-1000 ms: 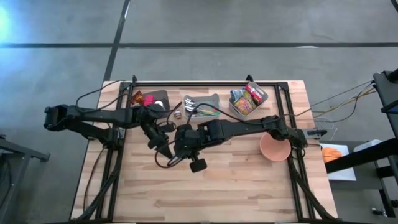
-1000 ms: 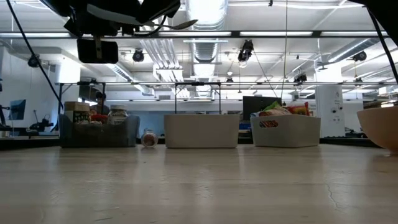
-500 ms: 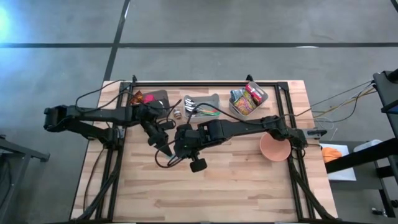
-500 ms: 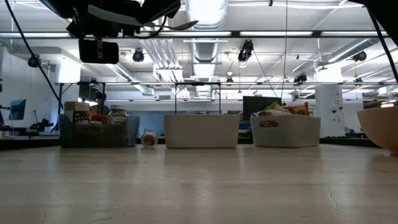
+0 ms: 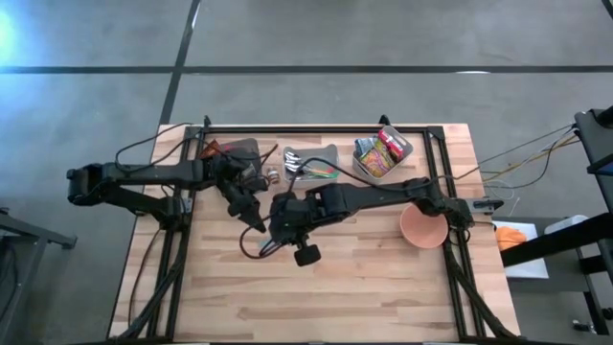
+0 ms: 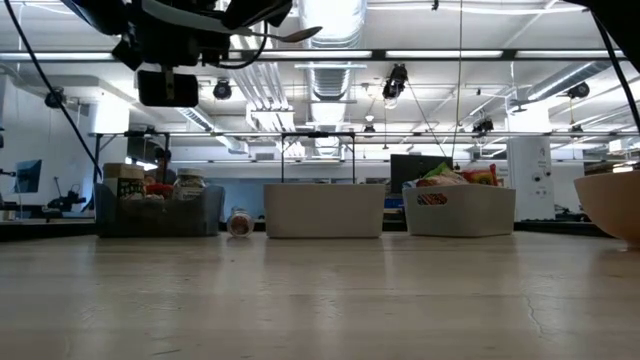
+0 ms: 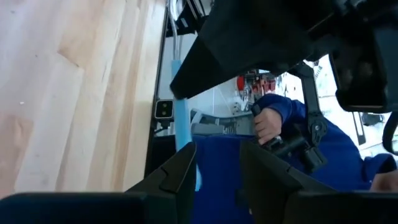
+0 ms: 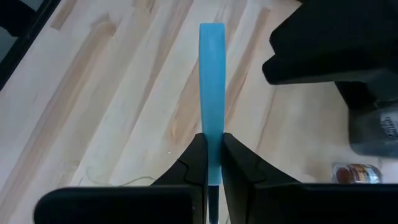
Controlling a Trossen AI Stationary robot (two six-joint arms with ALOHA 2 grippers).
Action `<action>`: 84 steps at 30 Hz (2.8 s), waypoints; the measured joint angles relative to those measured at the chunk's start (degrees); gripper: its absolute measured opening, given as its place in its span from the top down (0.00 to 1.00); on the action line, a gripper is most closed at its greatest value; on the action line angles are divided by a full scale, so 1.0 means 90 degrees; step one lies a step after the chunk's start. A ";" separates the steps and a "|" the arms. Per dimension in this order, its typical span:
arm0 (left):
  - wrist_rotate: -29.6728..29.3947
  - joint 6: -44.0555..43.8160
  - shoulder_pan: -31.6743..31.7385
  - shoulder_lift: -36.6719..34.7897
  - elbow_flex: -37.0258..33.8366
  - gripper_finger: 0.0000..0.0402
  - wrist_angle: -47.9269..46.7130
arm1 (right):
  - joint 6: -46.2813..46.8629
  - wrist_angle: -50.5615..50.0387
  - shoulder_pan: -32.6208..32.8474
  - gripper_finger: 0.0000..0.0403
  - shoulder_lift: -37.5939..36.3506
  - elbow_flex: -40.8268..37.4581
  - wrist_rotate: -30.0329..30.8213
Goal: Pick & Place Food Item
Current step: Put the small blue spoon into the right gray bin
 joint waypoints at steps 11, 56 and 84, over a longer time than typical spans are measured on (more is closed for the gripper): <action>0.0076 0.0144 -0.0020 0.0012 0.0000 0.51 0.0002 | -0.0049 0.0001 -0.0028 0.96 -0.0047 0.0002 0.0069; -0.0019 0.0450 -0.0562 0.0519 -0.0024 0.93 0.0131 | 0.0075 0.0300 -0.0182 0.96 -0.0128 0.0024 0.0120; -0.1927 0.0355 0.0571 0.0493 0.0010 0.93 0.1571 | 0.2795 0.1399 -0.0173 0.42 -0.1360 -0.0005 0.3505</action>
